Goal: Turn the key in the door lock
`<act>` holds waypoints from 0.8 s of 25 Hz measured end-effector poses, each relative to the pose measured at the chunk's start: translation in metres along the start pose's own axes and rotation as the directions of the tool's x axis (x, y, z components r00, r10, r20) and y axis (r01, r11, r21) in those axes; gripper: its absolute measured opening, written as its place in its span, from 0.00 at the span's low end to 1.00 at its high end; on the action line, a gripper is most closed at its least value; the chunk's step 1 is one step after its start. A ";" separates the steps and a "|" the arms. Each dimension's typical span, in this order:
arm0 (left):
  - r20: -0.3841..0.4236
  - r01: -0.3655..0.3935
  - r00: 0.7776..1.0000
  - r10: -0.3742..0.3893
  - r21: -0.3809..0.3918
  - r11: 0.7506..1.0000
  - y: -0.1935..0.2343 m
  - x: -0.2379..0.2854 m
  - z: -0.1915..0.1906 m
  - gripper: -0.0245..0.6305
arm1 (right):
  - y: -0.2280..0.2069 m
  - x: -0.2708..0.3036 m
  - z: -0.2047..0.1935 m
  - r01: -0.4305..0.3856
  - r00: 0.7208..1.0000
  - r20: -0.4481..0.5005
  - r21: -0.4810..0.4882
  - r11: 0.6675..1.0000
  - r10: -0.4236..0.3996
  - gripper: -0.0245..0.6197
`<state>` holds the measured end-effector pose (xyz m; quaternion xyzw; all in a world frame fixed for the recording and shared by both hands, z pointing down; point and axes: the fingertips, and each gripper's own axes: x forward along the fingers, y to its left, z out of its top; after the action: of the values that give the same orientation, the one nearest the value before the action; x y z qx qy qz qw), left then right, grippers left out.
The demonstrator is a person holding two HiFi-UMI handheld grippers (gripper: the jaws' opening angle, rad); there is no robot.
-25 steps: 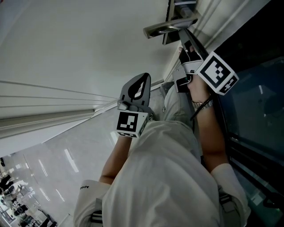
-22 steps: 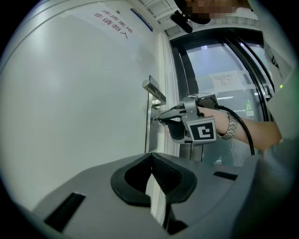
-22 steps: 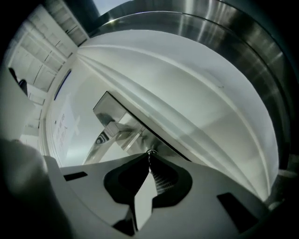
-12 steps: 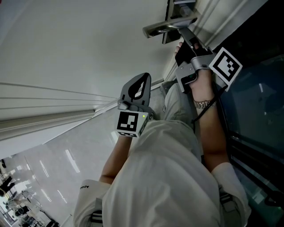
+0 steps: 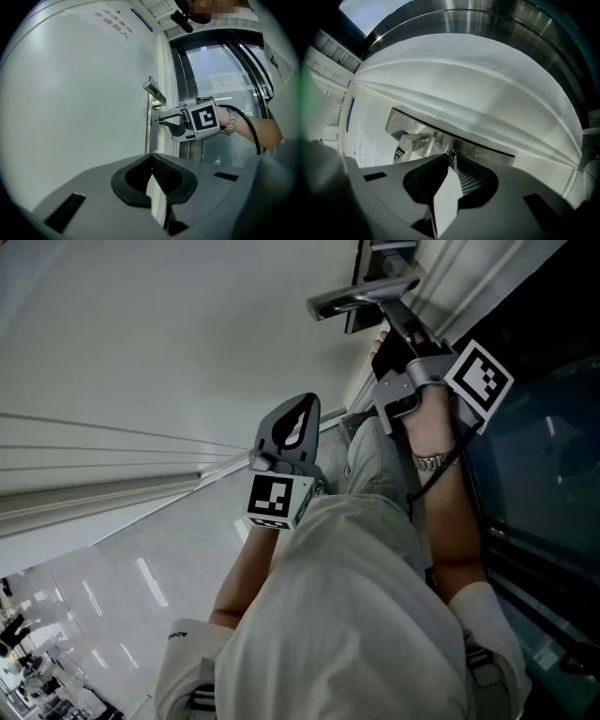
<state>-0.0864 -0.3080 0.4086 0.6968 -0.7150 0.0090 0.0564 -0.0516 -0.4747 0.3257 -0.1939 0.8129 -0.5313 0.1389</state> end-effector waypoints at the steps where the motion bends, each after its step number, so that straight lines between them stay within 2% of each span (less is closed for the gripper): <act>1: 0.002 0.001 1.000 -0.001 -0.002 1.000 0.001 0.000 0.000 0.05 | -0.001 0.000 0.000 0.000 1.000 -0.004 -0.011 1.000 0.000 0.10; 6: 0.017 0.012 1.000 -0.012 -0.004 1.000 0.002 0.004 0.006 0.05 | -0.004 -0.001 -0.008 -0.028 0.998 -0.057 -0.065 0.998 0.025 0.20; 16: 0.012 0.001 1.000 -0.001 -0.009 1.000 0.003 0.000 -0.001 0.05 | -0.003 -0.010 -0.053 -0.068 0.984 -0.174 -0.256 0.964 0.023 0.21; 20: 0.010 -0.013 1.000 0.013 -0.012 1.000 0.009 -0.002 -0.001 0.05 | -0.007 -0.018 -0.069 -0.059 0.986 -0.168 -0.371 0.927 -0.004 0.20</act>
<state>-0.0950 -0.3053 0.4101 0.6917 -0.7199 0.0016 0.0568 -0.0640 -0.4128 0.3599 -0.1606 0.9107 -0.3786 0.0388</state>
